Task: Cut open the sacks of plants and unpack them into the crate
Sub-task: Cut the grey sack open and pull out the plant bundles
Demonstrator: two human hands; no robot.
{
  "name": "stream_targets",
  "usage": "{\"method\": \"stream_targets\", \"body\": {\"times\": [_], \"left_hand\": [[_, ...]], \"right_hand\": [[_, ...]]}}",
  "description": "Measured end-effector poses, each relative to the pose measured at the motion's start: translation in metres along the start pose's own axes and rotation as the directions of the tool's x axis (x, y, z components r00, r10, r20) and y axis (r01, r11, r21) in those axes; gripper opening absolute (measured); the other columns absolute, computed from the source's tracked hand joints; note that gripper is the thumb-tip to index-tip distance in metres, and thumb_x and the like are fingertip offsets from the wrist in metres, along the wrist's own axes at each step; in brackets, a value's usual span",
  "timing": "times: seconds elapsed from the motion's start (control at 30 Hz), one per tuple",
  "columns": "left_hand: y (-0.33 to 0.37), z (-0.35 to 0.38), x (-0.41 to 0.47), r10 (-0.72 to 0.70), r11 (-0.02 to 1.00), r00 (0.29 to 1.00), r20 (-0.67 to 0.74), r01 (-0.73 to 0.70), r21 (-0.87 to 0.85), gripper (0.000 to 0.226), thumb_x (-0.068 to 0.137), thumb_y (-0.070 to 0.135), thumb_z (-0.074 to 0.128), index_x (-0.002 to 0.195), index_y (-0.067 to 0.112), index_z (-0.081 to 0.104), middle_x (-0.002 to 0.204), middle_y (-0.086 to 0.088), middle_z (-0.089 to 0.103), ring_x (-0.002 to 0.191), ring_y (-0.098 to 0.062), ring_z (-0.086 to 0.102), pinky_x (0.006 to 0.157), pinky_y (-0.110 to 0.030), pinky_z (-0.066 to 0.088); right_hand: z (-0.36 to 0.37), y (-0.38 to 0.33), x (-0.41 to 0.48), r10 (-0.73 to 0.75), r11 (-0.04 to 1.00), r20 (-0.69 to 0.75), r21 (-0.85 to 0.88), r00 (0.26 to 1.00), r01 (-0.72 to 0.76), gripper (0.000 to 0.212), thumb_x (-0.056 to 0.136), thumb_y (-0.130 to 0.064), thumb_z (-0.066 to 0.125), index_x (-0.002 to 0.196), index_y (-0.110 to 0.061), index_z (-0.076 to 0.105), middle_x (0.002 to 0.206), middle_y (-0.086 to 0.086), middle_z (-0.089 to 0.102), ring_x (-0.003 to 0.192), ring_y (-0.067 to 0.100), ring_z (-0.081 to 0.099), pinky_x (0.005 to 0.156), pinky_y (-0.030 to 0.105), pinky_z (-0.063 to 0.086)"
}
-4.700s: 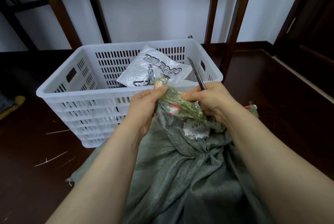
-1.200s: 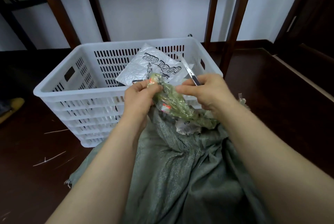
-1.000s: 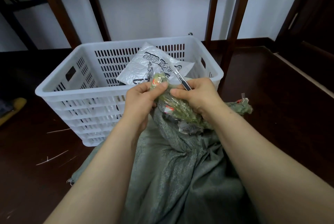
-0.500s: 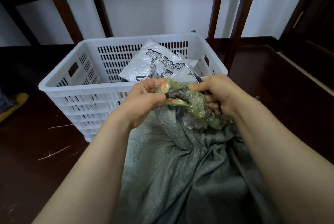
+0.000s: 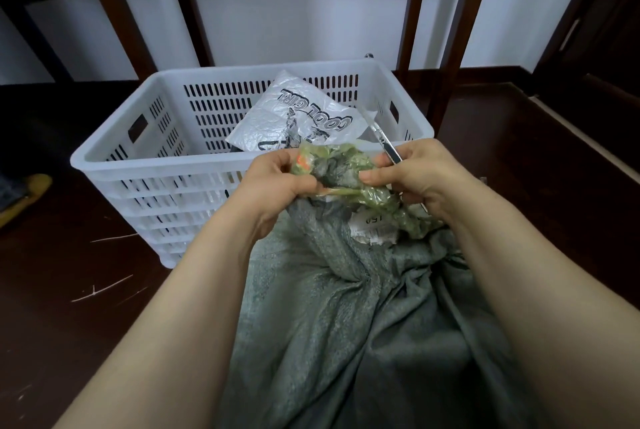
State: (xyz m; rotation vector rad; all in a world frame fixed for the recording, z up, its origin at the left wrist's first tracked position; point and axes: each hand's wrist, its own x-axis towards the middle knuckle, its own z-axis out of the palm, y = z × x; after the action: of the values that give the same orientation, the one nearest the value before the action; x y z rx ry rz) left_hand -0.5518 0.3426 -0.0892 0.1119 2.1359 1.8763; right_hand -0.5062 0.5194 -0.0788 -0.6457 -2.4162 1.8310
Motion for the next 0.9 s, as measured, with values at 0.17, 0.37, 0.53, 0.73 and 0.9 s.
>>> {"method": "stream_targets", "body": {"times": [0.17,0.37,0.53,0.73,0.9], "left_hand": [[0.028,-0.001,-0.013,0.502,0.617,0.861,-0.076,-0.295,0.73,0.068,0.071,0.035,0.08,0.132,0.022,0.053,0.134,0.002,0.048,0.124,-0.016,0.043,0.099,-0.029,0.038],[0.03,0.031,-0.023,0.395,0.547,0.904,0.162,-0.374,0.749,0.016,0.088,0.026,0.063,0.103,0.02,0.067,0.099,0.004,0.067,0.089,-0.014,0.061,0.086,-0.033,0.051],[0.019,0.034,-0.012,0.261,0.583,0.956,0.135,-0.268,0.767,0.03,0.089,0.041,0.059,0.084,0.013,0.065,0.082,-0.003,0.066,0.075,-0.018,0.057,0.066,-0.027,0.041],[0.025,0.017,-0.005,0.212,0.92,0.975,-0.062,-0.178,0.35,0.019,0.087,0.027,0.067,0.076,0.012,0.066,0.06,0.001,0.06,0.057,-0.013,0.054,0.067,-0.027,0.047],[0.022,0.021,-0.009,0.036,0.999,0.995,-0.093,-0.033,0.039,0.02,0.084,0.027,0.07,0.08,0.008,0.065,0.052,0.004,0.061,0.038,-0.003,0.052,0.042,-0.012,0.038]], "right_hand": [[0.0,0.001,0.006,-0.016,0.991,-0.033,0.132,0.999,0.021,0.014,0.073,-0.011,0.08,0.075,-0.012,0.066,0.051,-0.004,0.055,0.031,0.001,0.037,0.031,0.016,0.026],[0.002,-0.007,0.006,-0.059,0.976,-0.02,0.211,0.998,0.061,0.012,0.084,-0.012,0.07,0.074,-0.014,0.064,0.042,-0.011,0.053,0.031,-0.001,0.037,0.032,0.015,0.026],[0.004,-0.004,0.007,-0.107,0.976,-0.04,0.188,0.993,0.113,0.011,0.089,-0.013,0.065,0.078,-0.012,0.064,0.051,-0.005,0.05,0.029,0.0,0.033,0.031,0.015,0.025],[-0.01,-0.011,0.001,-0.041,0.998,0.052,0.042,0.998,0.039,0.032,0.078,-0.033,0.075,0.089,-0.004,0.069,0.063,0.001,0.066,0.029,0.006,0.024,0.033,0.013,0.02],[0.002,-0.007,0.001,-0.102,0.99,-0.081,0.093,0.991,0.11,0.016,0.078,-0.015,0.077,0.071,-0.009,0.063,0.038,-0.007,0.052,0.032,0.004,0.045,0.035,0.016,0.038]]}}
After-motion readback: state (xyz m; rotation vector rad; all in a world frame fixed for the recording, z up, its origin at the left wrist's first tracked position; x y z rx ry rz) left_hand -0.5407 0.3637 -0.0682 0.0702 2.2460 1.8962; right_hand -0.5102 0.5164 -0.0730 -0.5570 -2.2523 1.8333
